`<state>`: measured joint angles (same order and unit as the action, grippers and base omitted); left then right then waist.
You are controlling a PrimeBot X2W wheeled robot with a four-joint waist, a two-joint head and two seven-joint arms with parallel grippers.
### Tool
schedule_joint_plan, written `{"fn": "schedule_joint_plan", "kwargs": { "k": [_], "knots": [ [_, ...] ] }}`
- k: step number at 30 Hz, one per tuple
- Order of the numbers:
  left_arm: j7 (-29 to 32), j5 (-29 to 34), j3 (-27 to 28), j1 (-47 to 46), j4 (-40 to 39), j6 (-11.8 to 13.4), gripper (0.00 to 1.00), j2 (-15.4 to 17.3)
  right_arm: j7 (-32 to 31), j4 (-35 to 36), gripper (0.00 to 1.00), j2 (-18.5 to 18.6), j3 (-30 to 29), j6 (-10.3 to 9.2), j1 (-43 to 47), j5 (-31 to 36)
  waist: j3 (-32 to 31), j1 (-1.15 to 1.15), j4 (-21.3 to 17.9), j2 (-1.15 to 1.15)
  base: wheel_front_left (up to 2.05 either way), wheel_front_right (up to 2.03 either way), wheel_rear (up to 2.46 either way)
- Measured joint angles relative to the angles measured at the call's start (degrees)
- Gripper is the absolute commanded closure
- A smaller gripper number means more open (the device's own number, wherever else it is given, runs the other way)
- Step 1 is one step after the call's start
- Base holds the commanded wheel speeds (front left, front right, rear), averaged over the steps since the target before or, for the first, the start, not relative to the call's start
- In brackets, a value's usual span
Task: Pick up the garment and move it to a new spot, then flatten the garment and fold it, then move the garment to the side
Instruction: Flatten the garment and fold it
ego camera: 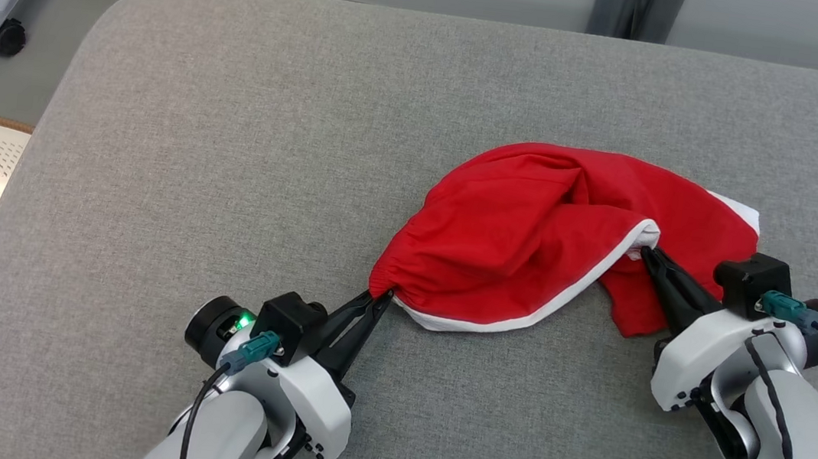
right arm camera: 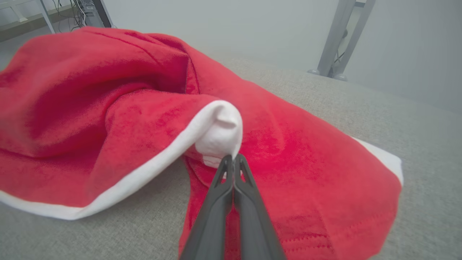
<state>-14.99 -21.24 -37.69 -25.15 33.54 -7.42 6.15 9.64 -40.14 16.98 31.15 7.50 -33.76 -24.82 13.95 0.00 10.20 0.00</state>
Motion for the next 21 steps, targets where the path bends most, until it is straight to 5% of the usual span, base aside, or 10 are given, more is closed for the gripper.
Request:
{"fn": "schedule_joint_plan", "kwargs": {
  "k": [10, 21],
  "knots": [
    [0.0, 1.1, 5.5, 2.3, -3.3, 0.0, 1.0, -0.2, -2.0, 7.8, 1.0, 6.6, 3.0, 0.01, 1.5, -1.1, -3.9, 0.0, -1.5, 0.0, 0.0, 0.0, 0.0],
    [0.0, 2.7, 14.2, 5.5, -8.5, 0.8, 1.0, -1.6, -6.0, 19.3, 1.0, 12.3, -2.0, 0.0, 2.6, 0.8, -9.8, 0.0, -4.1, 0.0, 0.0, 0.0, 0.0]
  ]
}}
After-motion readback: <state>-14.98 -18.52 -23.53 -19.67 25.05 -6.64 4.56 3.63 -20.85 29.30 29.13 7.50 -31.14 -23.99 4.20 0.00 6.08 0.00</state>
